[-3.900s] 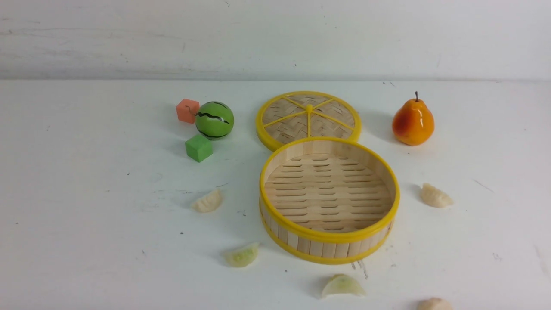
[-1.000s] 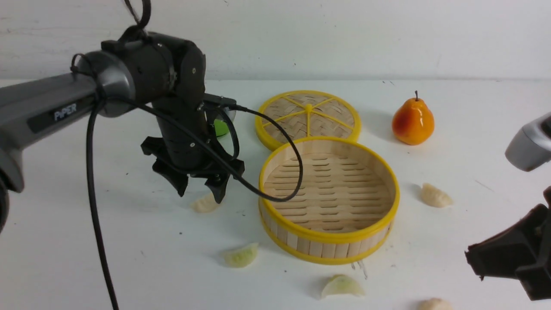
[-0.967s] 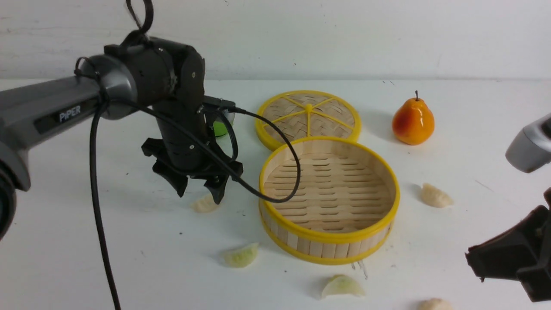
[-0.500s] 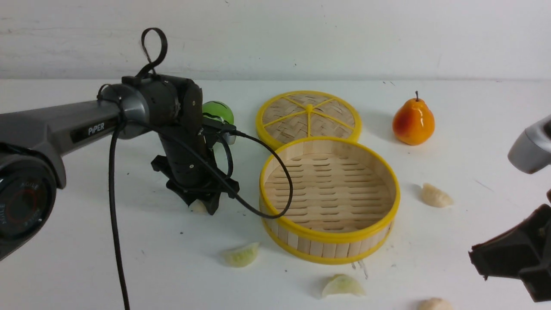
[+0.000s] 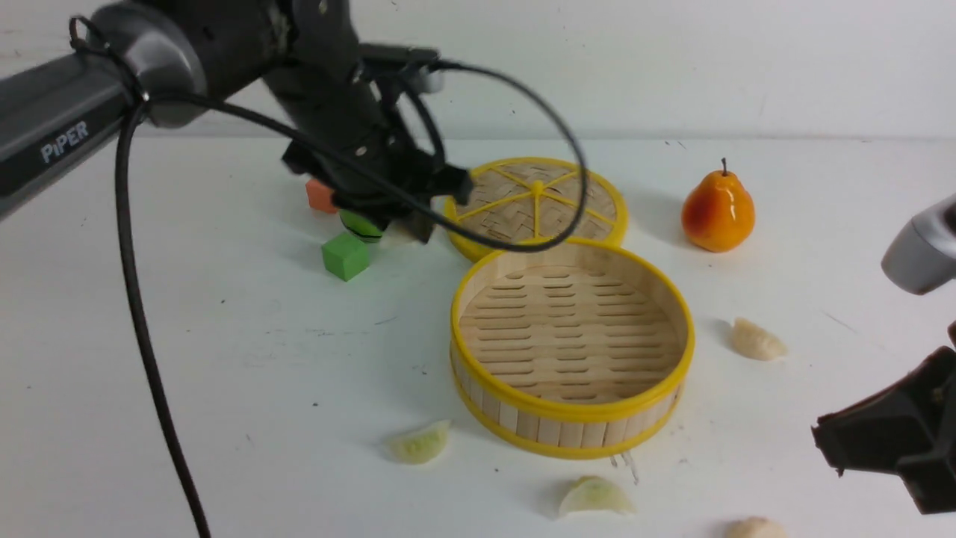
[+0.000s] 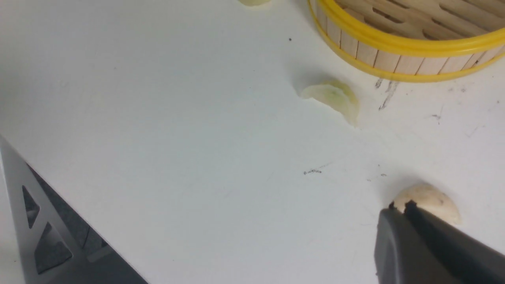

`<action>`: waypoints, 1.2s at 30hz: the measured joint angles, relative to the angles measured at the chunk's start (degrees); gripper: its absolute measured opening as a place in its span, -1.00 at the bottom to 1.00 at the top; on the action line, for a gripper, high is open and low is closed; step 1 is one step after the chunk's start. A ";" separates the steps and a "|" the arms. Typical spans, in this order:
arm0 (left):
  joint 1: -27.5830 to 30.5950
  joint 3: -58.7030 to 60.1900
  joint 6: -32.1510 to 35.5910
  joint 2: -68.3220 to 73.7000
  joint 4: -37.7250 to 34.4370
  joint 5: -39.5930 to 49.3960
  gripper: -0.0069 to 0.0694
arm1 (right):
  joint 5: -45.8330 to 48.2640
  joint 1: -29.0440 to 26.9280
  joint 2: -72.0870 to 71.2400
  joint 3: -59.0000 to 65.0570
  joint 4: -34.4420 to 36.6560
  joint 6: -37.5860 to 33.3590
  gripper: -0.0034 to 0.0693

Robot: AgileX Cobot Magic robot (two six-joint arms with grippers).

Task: Put the dumplings into the steamer on the white table.
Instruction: 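Place the dumpling into the bamboo steamer basket with the left gripper, then reach for and grasp a dumpling on the table with the left gripper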

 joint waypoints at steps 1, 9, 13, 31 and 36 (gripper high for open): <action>-2.84 -1.67 -1.35 -0.22 -0.66 0.04 -0.30 | -0.09 0.00 0.00 0.00 0.00 0.21 -0.85; -13.63 -9.79 -12.79 11.43 2.96 -2.12 -0.30 | 5.50 0.00 -2.65 0.00 0.05 1.69 -0.83; -13.84 -15.38 -17.70 18.22 4.16 -2.72 -0.30 | 6.75 0.00 -5.49 0.00 0.05 1.69 -0.82; -13.78 -29.22 -20.81 26.41 6.16 2.65 0.53 | 7.34 0.00 -9.14 0.00 -3.40 1.69 -0.79; -13.78 -32.76 -15.75 17.71 6.21 7.81 0.58 | 7.34 0.00 -9.14 0.00 -3.40 1.69 -0.79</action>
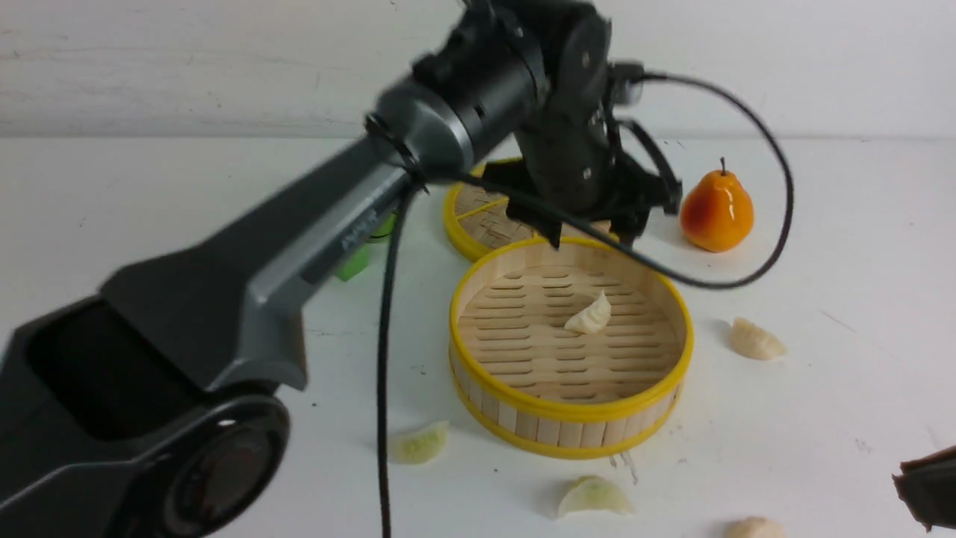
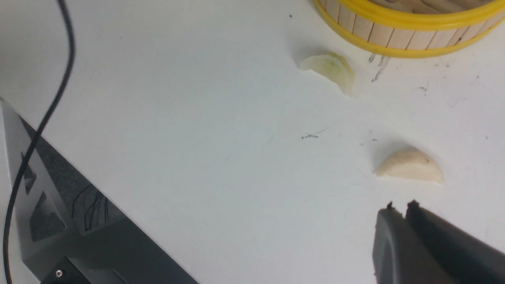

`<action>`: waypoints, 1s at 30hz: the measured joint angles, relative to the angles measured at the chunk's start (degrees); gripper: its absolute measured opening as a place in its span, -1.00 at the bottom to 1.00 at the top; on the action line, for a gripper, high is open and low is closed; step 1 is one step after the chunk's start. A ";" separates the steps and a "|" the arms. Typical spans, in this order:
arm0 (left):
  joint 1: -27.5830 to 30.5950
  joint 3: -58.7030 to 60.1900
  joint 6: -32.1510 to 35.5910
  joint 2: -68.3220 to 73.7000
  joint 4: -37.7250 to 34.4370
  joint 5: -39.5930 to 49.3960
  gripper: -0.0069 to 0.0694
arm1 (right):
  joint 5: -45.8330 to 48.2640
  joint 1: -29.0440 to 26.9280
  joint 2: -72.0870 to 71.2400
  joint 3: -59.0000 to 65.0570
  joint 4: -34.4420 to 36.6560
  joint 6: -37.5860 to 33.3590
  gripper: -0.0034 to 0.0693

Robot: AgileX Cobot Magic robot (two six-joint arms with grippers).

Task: Put the dumplings into the steamer on the white table.
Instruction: 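Reach for and grasp a dumpling on the table with the left gripper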

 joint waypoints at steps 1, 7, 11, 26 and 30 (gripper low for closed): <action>0.05 0.00 1.31 -2.44 0.00 0.21 0.58 | 0.00 0.00 0.00 0.00 0.00 0.00 -0.79; 0.41 6.85 7.04 -16.19 1.55 0.21 0.57 | -0.18 0.00 0.00 0.00 0.05 0.00 -0.79; 2.61 23.71 8.01 -28.23 4.64 0.21 0.52 | -0.43 0.00 0.00 0.00 1.11 0.00 -0.79; 9.45 72.74 34.55 -37.96 0.07 -13.88 0.39 | -1.51 0.00 0.00 0.00 2.81 0.00 -0.74; 9.27 73.75 40.34 -34.39 -4.45 -21.56 0.34 | -1.51 0.00 0.00 0.00 2.87 0.00 -0.73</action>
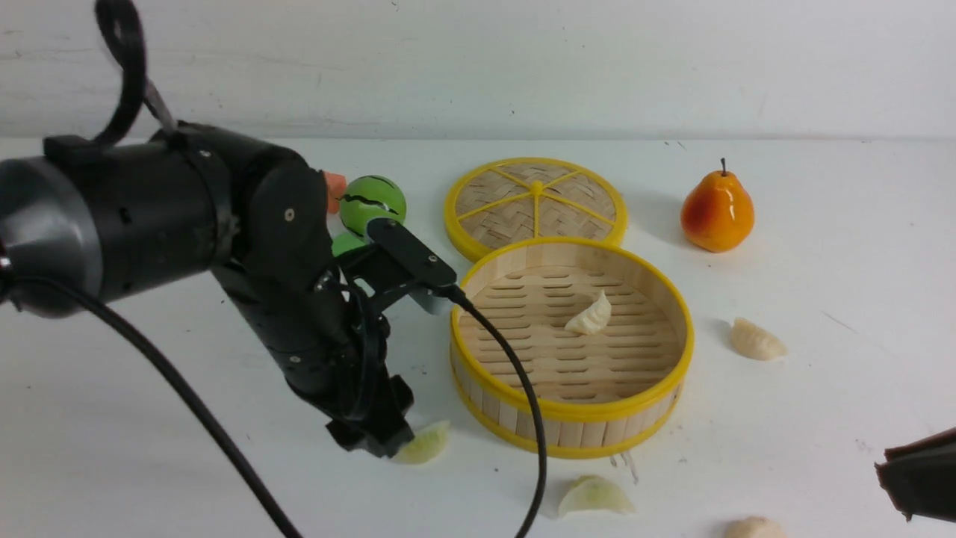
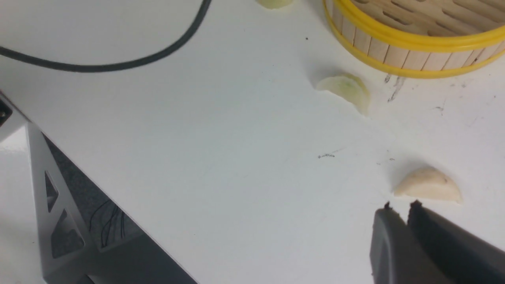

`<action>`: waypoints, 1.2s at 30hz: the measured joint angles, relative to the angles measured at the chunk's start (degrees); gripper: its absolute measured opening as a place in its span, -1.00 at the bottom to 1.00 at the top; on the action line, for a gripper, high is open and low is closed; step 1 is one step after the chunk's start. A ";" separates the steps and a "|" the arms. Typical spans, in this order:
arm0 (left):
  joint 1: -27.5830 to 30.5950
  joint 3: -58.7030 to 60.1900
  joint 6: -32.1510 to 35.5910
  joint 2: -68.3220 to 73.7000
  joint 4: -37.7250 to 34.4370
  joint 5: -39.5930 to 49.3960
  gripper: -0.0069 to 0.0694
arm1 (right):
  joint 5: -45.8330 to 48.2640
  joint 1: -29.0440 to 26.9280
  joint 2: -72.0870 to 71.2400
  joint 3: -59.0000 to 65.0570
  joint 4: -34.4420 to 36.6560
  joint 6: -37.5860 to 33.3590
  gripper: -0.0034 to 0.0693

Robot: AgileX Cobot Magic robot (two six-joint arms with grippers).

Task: Put the dumplings into the steamer on the white table.
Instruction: 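Reach for and grasp a dumpling on the table with the left gripper, then place the dumpling into the bamboo steamer basket with the left gripper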

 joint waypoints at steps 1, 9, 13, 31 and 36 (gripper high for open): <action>0.00 0.00 0.47 0.97 -0.64 -1.63 0.34 | 0.00 0.00 0.00 0.00 -0.06 0.00 -0.73; 0.00 0.00 1.55 8.25 -2.26 -6.51 0.33 | 0.00 0.00 0.00 0.00 -0.06 0.00 -0.71; 0.00 0.00 3.31 11.72 -2.76 -8.49 0.31 | 0.00 0.00 0.00 0.00 -0.28 0.00 -0.70; 0.00 -0.13 -3.53 5.86 -3.97 -8.26 -0.50 | -0.05 0.00 0.00 0.52 -0.33 0.00 -0.70; 0.00 -5.99 -12.84 -2.17 -4.55 -4.29 -0.50 | -1.37 0.00 0.00 0.52 -0.66 0.00 -0.69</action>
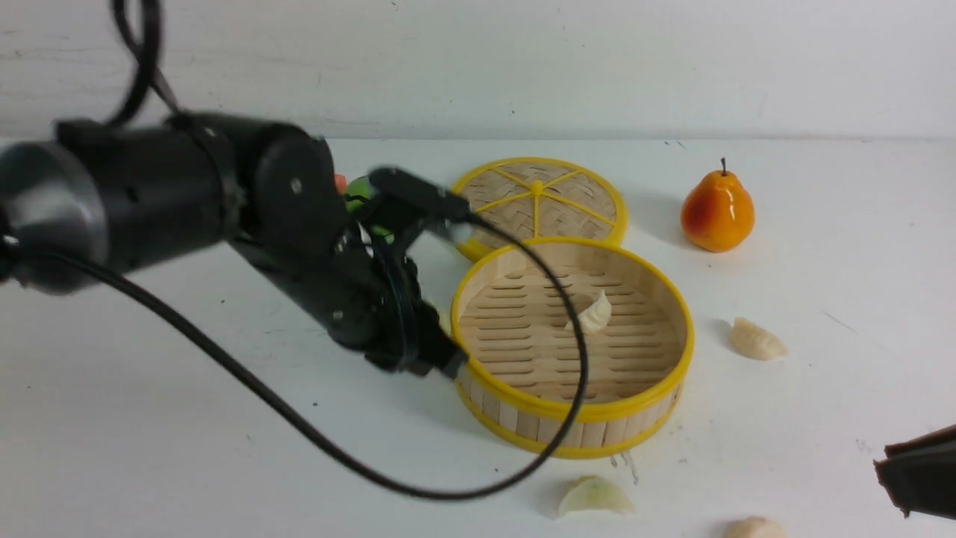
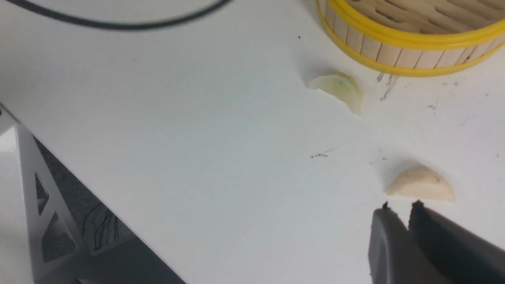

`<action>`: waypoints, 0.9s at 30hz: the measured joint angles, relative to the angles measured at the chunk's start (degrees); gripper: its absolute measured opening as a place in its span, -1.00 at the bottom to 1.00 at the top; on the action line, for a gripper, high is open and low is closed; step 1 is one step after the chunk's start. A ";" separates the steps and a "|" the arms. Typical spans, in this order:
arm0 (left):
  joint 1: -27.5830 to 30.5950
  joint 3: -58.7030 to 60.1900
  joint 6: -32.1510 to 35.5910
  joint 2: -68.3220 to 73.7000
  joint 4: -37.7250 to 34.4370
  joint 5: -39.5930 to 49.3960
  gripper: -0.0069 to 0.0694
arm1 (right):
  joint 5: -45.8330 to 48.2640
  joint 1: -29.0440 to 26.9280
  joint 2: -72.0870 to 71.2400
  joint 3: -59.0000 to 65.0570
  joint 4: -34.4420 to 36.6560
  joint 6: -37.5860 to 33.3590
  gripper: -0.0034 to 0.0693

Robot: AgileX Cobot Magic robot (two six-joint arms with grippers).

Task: Put the dumplings into the steamer on the white table.
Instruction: 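Place the dumpling into the bamboo steamer basket with the left gripper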

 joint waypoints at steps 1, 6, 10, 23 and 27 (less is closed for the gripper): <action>0.00 -2.91 -2.42 -0.94 -0.16 1.72 -0.50 | -0.31 0.00 0.00 0.00 0.00 0.00 -0.69; -0.07 -15.60 -9.99 1.18 -0.30 11.17 -0.50 | -0.43 0.00 0.00 0.05 0.00 0.00 -0.67; -1.54 -24.82 -12.96 7.12 1.33 16.62 -0.50 | -0.57 0.00 0.00 0.05 0.00 0.00 -0.67; -5.06 -41.79 -24.97 28.89 7.04 17.25 -0.50 | -0.06 0.00 0.00 0.05 0.00 0.00 -0.67; -4.93 -42.85 -25.86 33.95 7.25 13.69 -0.50 | 0.10 0.00 0.00 0.05 0.00 0.00 -0.67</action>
